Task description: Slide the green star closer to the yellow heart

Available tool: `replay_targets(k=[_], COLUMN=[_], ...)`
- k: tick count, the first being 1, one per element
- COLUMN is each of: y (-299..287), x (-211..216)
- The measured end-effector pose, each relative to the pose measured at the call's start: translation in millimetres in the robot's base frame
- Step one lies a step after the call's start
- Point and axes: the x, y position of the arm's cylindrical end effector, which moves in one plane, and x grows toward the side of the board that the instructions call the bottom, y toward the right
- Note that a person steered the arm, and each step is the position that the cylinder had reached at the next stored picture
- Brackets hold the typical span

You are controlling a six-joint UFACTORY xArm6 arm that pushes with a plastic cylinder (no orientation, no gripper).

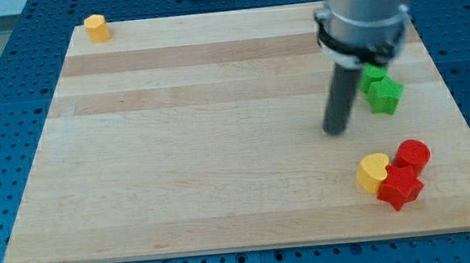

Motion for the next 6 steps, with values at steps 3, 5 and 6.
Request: replay_targets(k=[3,5,6], y=[38.6,85.0,115.1], x=[-117.2,-115.2,-94.1])
